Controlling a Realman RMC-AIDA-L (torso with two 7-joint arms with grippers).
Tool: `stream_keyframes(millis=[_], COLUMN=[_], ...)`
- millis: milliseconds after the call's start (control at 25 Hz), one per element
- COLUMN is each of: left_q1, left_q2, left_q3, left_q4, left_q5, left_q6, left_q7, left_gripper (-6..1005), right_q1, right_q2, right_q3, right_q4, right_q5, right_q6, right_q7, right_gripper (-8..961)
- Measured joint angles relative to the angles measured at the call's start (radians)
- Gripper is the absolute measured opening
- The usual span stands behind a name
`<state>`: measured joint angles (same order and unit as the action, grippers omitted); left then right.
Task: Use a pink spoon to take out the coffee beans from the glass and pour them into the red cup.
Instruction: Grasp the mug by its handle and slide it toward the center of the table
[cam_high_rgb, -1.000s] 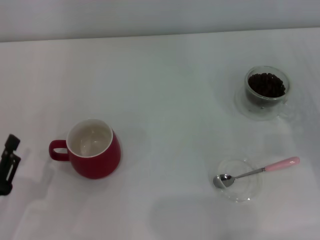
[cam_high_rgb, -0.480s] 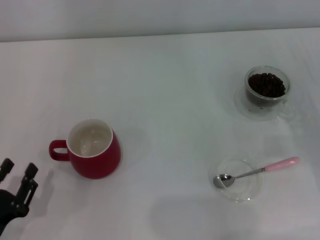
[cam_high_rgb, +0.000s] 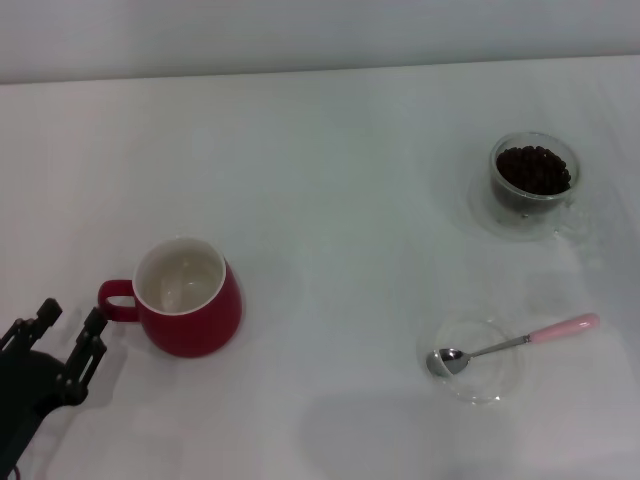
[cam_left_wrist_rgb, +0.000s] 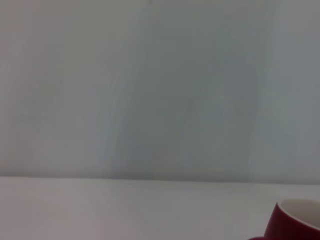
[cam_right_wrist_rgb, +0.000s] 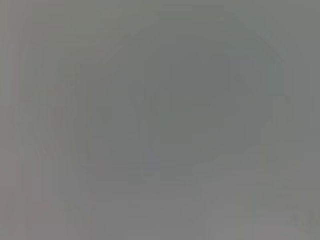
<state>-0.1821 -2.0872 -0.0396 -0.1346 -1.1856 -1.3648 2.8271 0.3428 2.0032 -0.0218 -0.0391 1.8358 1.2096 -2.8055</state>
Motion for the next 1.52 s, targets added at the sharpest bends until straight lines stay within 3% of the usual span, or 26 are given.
stream_keyframes(millis=[1520], left_q1=[-0.119], left_q2=[0.003], left_q3=[0.0], left_q4=[-0.014], left_q5=[0.012], left_q6=[0.137], left_q7=[0.0], left_gripper=[530], right_q1=[-0.036], right_q2=[0.0], right_q3=[0.0], right_q4=[-0.001], right_q5=[-0.001], right_q6=[0.022], right_q7=[0.0], right_gripper=[653])
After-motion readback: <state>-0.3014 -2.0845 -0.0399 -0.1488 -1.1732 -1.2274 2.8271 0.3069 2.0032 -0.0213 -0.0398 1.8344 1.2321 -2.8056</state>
